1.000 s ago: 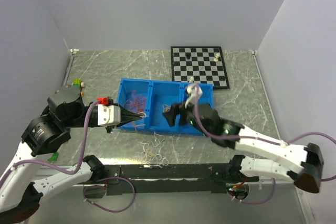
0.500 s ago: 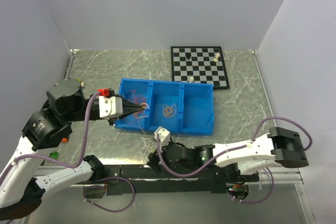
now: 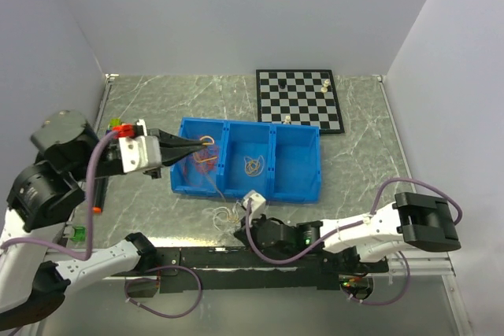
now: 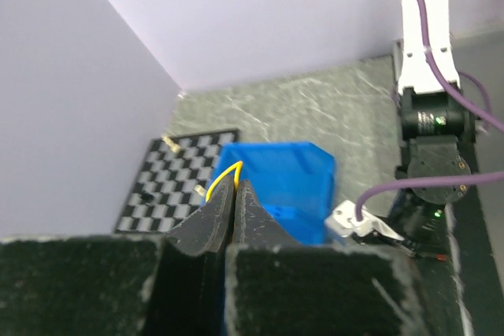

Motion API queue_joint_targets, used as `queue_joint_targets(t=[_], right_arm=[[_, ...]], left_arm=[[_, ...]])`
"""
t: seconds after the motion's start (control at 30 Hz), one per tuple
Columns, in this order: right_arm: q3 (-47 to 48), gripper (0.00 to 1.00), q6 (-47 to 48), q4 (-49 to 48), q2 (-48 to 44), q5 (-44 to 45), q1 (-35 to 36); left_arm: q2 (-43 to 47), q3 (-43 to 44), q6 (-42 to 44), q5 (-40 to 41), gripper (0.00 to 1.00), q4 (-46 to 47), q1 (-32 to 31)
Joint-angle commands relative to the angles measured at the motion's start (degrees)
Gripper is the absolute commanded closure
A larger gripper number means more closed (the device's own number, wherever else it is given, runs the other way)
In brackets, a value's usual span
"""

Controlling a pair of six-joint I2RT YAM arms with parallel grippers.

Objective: Untangle the cables

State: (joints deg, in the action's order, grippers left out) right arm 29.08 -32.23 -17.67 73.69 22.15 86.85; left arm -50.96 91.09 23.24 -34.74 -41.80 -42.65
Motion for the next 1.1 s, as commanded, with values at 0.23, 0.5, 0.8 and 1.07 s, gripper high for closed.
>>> queue_joint_targets(t=[0.23, 0.5, 0.8, 1.07], right_arm=[[-9.3, 1.0, -13.73, 6.32, -6.71, 4.3, 2.79], [-11.5, 1.0, -26.29, 21.26, -13.57, 11.06, 12.98], [-5.27, 1.0, -34.92, 38.57, -21.82, 21.17, 20.81], [-2.19, 1.0, -37.47, 46.76, -29.92, 27.33, 25.56]], left_arm=[[-1.16, 7.44, -2.76, 8.54, 0.99, 18.12, 0.29], [-8.01, 11.48, -6.89, 12.6, 0.99, 29.76, 0.29], [-9.59, -2.22, -9.62, 11.27, 0.99, 32.56, 0.2], [-13.81, -10.65, -6.99, 16.19, 0.99, 36.08, 0.2]])
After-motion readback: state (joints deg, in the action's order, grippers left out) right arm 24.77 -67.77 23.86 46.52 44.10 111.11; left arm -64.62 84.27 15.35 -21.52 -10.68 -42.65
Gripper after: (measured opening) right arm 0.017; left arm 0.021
